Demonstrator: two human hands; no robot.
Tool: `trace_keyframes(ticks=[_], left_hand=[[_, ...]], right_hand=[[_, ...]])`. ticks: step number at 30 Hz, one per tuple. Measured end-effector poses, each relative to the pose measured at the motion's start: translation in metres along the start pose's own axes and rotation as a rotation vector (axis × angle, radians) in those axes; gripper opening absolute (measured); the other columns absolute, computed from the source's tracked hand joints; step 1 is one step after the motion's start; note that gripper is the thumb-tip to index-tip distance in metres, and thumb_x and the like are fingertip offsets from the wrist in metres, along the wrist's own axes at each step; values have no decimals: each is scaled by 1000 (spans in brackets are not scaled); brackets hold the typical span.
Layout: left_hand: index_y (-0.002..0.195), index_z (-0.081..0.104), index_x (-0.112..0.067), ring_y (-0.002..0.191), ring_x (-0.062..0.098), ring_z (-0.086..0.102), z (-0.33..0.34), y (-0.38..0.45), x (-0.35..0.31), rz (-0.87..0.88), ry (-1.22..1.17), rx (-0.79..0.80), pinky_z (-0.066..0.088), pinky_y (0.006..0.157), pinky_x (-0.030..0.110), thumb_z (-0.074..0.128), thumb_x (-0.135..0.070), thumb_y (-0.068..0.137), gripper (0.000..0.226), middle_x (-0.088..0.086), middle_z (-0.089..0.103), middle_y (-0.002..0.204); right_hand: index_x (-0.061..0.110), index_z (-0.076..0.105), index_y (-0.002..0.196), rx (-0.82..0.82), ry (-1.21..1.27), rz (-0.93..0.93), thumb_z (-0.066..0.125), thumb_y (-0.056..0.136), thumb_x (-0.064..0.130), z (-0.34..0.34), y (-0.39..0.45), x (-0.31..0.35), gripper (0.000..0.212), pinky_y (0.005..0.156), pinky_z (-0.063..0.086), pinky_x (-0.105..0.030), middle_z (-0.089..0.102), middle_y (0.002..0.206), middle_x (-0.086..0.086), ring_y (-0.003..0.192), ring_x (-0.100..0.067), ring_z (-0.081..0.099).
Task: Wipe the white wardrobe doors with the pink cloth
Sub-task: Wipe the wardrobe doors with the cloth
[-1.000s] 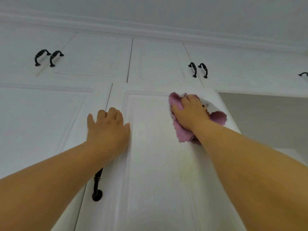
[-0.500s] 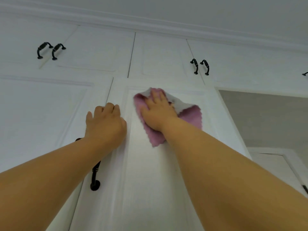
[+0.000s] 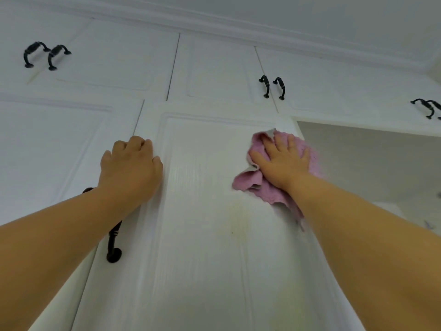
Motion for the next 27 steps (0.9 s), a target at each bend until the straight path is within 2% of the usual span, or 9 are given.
trace_keyframes(ticks=[3, 7, 10, 13, 18, 20, 23, 25, 27], left_hand=[[108, 51, -5, 103, 34, 46, -1, -2, 1, -6, 3, 8, 43, 87, 47, 33, -25, 100, 28, 14, 51, 120], [115, 51, -2, 108, 38, 46, -1, -2, 2, 3, 22, 24, 42, 88, 48, 35, -22, 100, 29, 16, 50, 128], [112, 50, -2, 105, 39, 46, 0, -2, 4, 19, 28, 25, 42, 85, 48, 38, -18, 99, 25, 18, 49, 127], [112, 50, -3, 105, 39, 45, 0, -2, 3, 3, 53, 33, 41, 83, 47, 39, -16, 98, 22, 17, 49, 127], [103, 50, -1, 104, 41, 46, -4, -4, 0, -8, 11, 17, 40, 78, 45, 43, -10, 95, 14, 18, 51, 122], [101, 52, -1, 106, 40, 47, -6, -7, -1, -30, -94, -15, 39, 77, 43, 45, -4, 93, 11, 18, 52, 117], [131, 50, 0, 121, 38, 42, -10, -13, 0, -107, -246, -47, 39, 90, 42, 47, 5, 91, 41, 19, 48, 131], [136, 46, -1, 122, 36, 40, -10, -16, -1, -127, -250, -34, 37, 91, 38, 46, 9, 89, 49, 20, 45, 135], [134, 47, 0, 120, 38, 42, -9, -19, -1, -76, -215, -29, 40, 91, 42, 50, 9, 86, 49, 21, 46, 133]], right_hand=[[47, 5, 158, -3, 4, -74, 24, 97, 66, 5, -15, 37, 67, 119, -8, -64, -11, 168, 8, 154, -27, -12], [41, 18, 158, 0, -18, -320, 27, 99, 63, 16, -43, 86, 63, 120, -5, -62, -5, 169, 7, 155, -24, -12], [36, 23, 158, 32, 25, -464, 34, 101, 59, 17, -60, 83, 62, 122, 16, -46, -3, 168, 10, 155, -14, -9], [29, 15, 160, 69, 111, -358, 36, 102, 57, 15, -60, 51, 68, 120, 22, -35, -11, 168, 8, 153, -8, -15], [22, 20, 160, -15, 69, -143, 31, 101, 58, 11, -39, 19, 70, 126, -1, -45, -7, 168, -9, 155, -25, -12], [22, 19, 160, -48, 57, -81, 28, 100, 58, 11, -34, 18, 70, 126, -1, -46, -5, 168, -12, 155, -27, -9], [34, 17, 159, -60, 34, 9, 22, 97, 61, 15, -41, 49, 68, 123, -2, -56, -6, 168, -9, 155, -30, -9], [40, 17, 158, -45, 18, -62, 22, 97, 63, 20, -50, 92, 65, 119, -6, -63, -6, 169, -5, 154, -29, -11], [40, 22, 156, -34, 21, -222, 26, 98, 60, 29, -62, 143, 62, 117, -9, -66, -5, 169, -5, 154, -30, -11]])
Point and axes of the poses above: each hand's wrist, its own y-axis towards the middle knuckle, its own z-axis out of the palm, x = y × z, the point moved 3 cm from there along y, towards the middle knuckle
